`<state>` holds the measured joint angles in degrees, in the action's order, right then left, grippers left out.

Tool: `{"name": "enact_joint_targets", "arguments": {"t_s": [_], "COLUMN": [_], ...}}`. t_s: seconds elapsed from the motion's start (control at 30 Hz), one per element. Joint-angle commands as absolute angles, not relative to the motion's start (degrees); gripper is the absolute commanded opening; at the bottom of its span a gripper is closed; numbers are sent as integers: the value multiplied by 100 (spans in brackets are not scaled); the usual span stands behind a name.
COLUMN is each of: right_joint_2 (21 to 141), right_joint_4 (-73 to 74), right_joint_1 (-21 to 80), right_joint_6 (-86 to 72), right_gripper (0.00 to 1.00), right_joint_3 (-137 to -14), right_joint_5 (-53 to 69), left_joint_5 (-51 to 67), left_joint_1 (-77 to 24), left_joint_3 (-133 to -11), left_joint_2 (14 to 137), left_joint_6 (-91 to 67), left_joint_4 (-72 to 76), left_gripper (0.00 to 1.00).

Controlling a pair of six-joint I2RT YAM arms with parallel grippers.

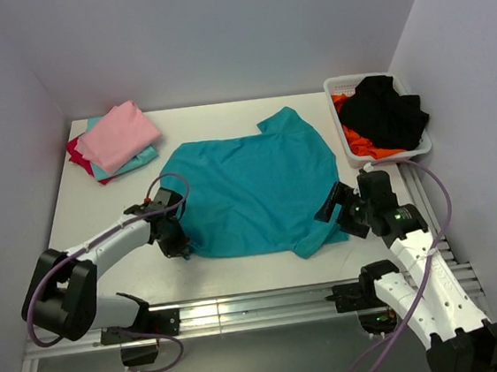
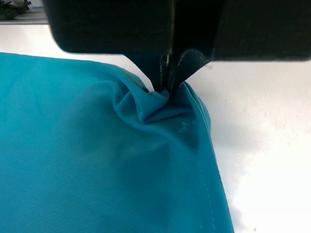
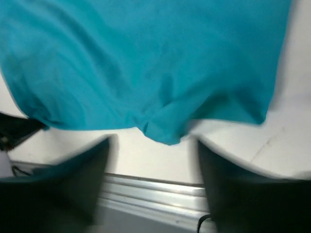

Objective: Fold and stack the t-shirts
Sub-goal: Flatten the tshirt out

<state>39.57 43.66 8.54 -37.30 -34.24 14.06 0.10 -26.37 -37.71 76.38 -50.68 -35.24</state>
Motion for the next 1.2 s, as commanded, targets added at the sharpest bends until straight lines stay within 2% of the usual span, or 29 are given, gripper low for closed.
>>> {"name": "enact_joint_targets", "arguments": {"t_s": [0.0,0.03,0.13,0.17,0.27,0.37,0.5,0.53,0.6,0.63,0.7,0.73,0.8,0.9,1.0,1.17], "right_joint_2": [4069,4122,4061,4130,4577,5278,6606,7236,7959,8346,9436,10092,10702,11687,12470,13262], "right_joint_4": [5816,6062,6512,6635,6348,5620,4502,4091,3877,3824,3849,3954,4174,4517,4772,4650], "right_joint_1": [967,975,1238,1248,1248,1248,1239,1222,1187,1160,1143,1143,1151,1151,1125,1029], "right_joint_6": [-3938,-3885,-4096,-4174,-4131,-4070,-3868,-3754,-3692,-3604,-3534,-3455,-3410,-3296,-3234,-3462], "right_gripper": [100,100,100,100,100,99,87,81,74,61,40,20,1,0,0,0], "right_joint_3": [-4016,-4095,-4507,-4648,-5140,-5475,-6045,-6169,-6711,-6967,-7860,-8205,-9195,-10333,-11045,-11233], "right_joint_5": [739,625,369,300,255,53,123,193,255,351,448,509,449,343,308,501], "left_joint_5": [229,220,114,97,-165,-702,-721,-373,-63,-53,26,26,-211,-229,-115,-141], "left_joint_1": [-2750,-2821,-3190,-3251,-3261,-3235,-2858,-2743,-2261,-2120,-1785,-1732,-1626,-1486,-1293,-1064], "left_joint_3": [-4192,-4236,-4508,-4718,-5462,-6359,-6987,-7031,-7110,-7302,-7688,-8160,-8646,-9359,-9860,-10353], "left_joint_2": [7717,7630,7120,6980,6636,6881,7994,8181,8813,9076,9946,10236,10967,11618,12128,12743], "left_joint_6": [-5396,-5449,-5651,-5660,-5582,-5240,-4782,-4581,-4430,-4273,-4088,-3904,-3771,-3639,-3595,-3402], "left_joint_4": [-4612,-5006,-5527,-5824,-6108,-6012,-5278,-5030,-4581,-4318,-4298,-4394,-4526,-4614,-4649,-4790], "left_gripper": [1,5,67,99,99,99,99,94,89,81,67,50,37,31,30,30]}}
